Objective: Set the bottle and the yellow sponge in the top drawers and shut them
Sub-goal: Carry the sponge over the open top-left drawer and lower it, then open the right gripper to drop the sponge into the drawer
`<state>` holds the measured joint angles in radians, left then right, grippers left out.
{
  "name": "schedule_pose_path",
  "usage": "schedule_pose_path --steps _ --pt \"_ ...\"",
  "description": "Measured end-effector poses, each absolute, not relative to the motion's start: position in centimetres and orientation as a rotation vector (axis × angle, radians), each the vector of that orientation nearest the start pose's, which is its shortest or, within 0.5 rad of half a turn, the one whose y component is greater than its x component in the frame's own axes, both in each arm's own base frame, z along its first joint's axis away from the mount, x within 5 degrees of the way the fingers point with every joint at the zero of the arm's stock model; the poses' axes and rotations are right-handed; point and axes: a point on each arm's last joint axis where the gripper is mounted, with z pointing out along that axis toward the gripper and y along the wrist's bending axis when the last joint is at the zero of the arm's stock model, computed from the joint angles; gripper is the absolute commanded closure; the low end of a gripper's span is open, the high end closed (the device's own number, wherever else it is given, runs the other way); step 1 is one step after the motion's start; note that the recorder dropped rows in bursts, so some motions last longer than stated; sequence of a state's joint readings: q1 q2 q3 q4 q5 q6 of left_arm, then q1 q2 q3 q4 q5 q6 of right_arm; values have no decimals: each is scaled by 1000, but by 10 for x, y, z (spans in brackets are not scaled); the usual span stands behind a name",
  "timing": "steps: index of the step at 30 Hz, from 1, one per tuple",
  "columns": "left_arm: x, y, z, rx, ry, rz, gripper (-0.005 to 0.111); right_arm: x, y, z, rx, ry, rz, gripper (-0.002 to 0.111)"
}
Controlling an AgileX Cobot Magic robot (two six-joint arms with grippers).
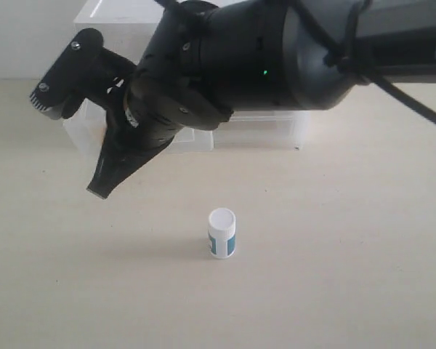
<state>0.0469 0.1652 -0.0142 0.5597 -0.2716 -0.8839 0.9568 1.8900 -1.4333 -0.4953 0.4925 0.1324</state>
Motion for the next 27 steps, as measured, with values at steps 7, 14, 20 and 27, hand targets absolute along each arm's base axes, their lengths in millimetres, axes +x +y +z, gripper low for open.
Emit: schedule_pose_path --steps 7,14,20,27 --pt "69 -10 229 -152 1400 -348 103 249 353 250 -1388 1867 37 102" --pt "69 -10 229 -152 1398 -351 103 273 343 266 -1292 1836 -24 102" --pt "69 -10 229 -150 1398 -350 103 301 339 269 -1220 1764 35 102" --pt "69 -10 229 -150 1396 -353 103 339 329 253 -1131 1814 11 102"
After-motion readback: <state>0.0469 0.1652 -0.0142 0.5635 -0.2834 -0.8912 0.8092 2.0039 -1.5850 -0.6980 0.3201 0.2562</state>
